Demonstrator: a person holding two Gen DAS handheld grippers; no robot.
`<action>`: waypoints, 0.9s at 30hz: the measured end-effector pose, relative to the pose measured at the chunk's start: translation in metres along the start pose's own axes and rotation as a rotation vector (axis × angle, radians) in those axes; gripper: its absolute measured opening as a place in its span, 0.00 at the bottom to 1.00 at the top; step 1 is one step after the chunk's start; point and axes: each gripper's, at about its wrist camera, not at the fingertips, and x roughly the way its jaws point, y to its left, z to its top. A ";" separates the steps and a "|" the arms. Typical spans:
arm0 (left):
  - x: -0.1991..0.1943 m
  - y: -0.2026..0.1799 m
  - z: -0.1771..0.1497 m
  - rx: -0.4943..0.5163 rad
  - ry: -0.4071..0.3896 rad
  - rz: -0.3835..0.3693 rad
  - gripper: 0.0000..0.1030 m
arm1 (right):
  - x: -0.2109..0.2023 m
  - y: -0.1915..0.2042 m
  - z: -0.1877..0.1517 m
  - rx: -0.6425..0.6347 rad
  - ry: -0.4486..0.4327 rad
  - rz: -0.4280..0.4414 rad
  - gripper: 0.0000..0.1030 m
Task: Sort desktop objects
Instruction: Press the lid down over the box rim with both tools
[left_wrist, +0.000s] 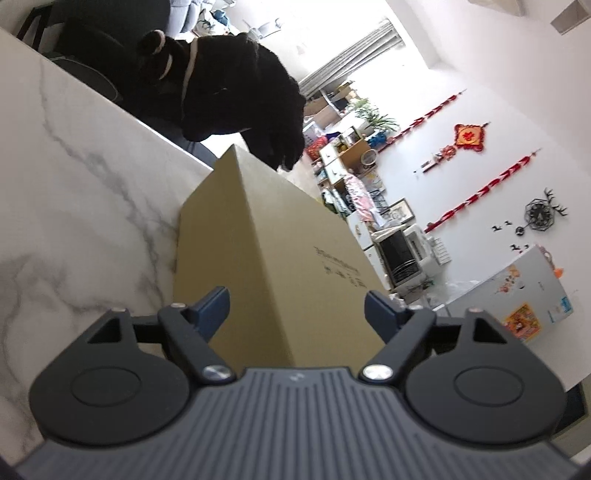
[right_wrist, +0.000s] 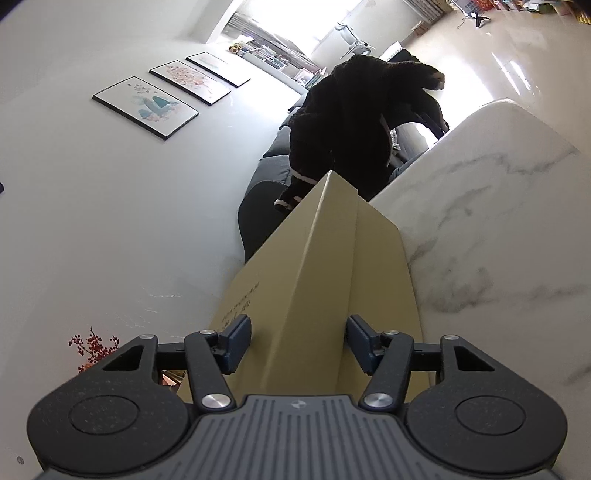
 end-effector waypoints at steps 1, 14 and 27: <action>0.004 0.002 0.001 -0.002 0.004 0.005 0.76 | 0.001 0.000 0.000 -0.003 -0.004 -0.001 0.60; 0.012 -0.001 -0.008 0.083 -0.012 0.043 0.55 | 0.001 0.015 -0.001 -0.062 -0.041 -0.046 0.58; 0.000 -0.025 -0.016 0.172 -0.058 0.085 0.55 | 0.000 0.028 -0.006 -0.116 -0.076 -0.080 0.58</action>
